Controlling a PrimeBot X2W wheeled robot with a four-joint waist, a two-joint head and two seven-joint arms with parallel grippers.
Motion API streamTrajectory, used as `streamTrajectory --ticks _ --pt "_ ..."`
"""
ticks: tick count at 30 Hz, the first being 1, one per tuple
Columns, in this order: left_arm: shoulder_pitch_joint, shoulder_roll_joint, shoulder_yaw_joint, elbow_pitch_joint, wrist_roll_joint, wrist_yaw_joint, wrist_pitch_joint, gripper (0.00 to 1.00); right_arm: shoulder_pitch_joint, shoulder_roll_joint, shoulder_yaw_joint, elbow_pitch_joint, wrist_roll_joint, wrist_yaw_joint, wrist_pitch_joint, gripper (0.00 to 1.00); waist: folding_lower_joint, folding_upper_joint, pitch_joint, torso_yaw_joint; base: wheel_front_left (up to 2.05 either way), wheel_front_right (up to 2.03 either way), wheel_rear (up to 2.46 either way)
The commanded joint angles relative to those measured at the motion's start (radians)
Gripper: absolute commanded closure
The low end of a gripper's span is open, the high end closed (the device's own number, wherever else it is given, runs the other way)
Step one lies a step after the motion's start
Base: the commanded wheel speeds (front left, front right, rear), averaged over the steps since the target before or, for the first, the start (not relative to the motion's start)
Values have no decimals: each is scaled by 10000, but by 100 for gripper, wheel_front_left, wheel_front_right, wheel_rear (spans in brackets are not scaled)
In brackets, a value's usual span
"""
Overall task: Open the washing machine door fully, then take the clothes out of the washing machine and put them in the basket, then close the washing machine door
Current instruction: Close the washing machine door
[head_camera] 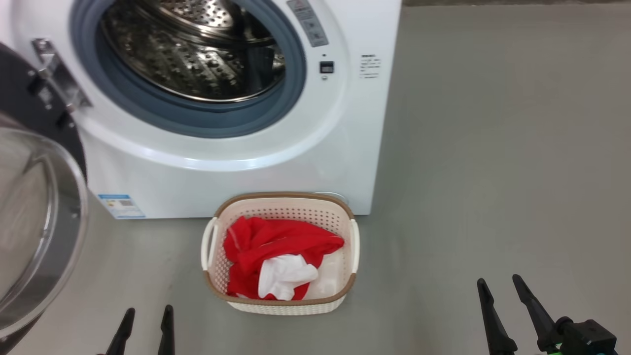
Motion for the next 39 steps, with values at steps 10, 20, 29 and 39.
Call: streamTrajectory --ticks 10,20,29,39 --pt "78 -122 431 23 -26 -56 -93 0 -258 -208 467 -29 -261 48 -65 0 0 0 -338 2359 0 0 0" --pt "318 -126 325 -23 -476 88 -93 0 -222 -387 759 65 -208 48 -65 0 0 0 -374 3881 0 0 0" --pt "496 -127 540 -542 -1405 629 -93 0 -1222 -726 1683 569 -89 48 -65 0 0 0 26 4246 0 0 0" --pt "609 -127 573 -788 -1695 815 -93 0 -1618 -845 2077 877 77 48 -65 0 0 0 56 4301 0 0 0"
